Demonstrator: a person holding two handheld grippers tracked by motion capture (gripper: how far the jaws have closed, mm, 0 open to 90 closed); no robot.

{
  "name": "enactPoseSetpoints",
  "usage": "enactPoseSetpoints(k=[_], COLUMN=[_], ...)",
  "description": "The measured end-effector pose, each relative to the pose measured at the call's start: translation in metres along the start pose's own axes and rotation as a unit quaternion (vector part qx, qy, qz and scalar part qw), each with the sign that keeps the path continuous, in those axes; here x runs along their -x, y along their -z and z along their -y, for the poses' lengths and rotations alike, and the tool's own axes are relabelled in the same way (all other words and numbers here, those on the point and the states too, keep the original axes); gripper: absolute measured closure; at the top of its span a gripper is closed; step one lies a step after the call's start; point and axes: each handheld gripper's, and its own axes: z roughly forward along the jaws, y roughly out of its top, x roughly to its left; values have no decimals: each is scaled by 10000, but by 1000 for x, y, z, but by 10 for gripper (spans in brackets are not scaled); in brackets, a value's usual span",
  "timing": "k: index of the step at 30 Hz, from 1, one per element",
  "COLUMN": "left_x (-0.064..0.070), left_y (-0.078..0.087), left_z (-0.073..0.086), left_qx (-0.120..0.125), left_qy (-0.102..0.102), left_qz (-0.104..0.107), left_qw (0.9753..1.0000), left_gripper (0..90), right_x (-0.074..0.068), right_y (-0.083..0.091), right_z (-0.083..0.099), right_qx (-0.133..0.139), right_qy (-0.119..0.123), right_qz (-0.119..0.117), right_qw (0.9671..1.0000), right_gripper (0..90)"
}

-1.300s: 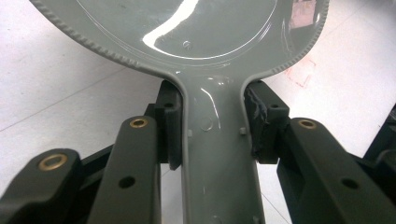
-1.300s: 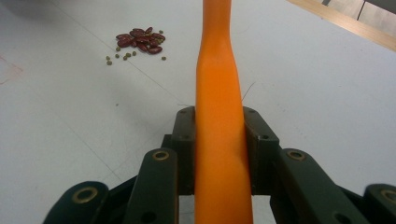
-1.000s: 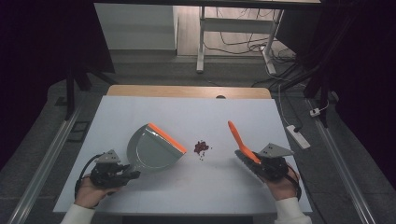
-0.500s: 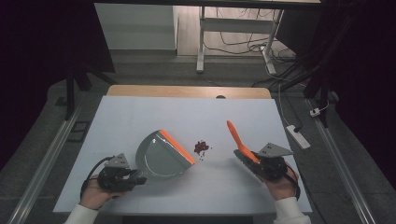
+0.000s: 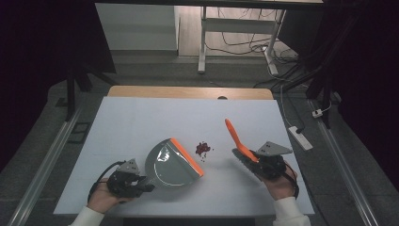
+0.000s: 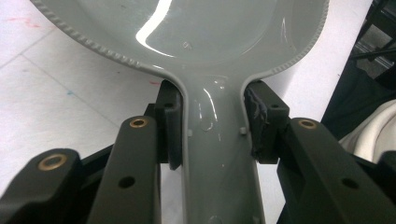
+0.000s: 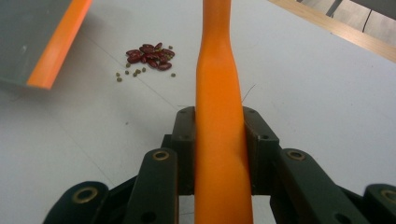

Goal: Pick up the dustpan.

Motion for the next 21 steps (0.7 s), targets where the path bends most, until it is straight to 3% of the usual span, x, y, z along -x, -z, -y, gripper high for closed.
enactPoseSetpoints(k=[8, 21], left_x=[2, 2], left_y=[-11, -22], left_z=[-4, -11], left_qx=[-165, -255], left_qy=[-64, -54], left_qz=[119, 312], left_qw=[9998, 9992], left_gripper=[617, 617], right_x=[1, 4], right_y=[-13, -32], right_z=[-13, -33], right_qx=[71, 110], right_qy=[-63, 88], right_qz=[-70, -87], right_qw=[9999, 9999], right_gripper=[698, 698])
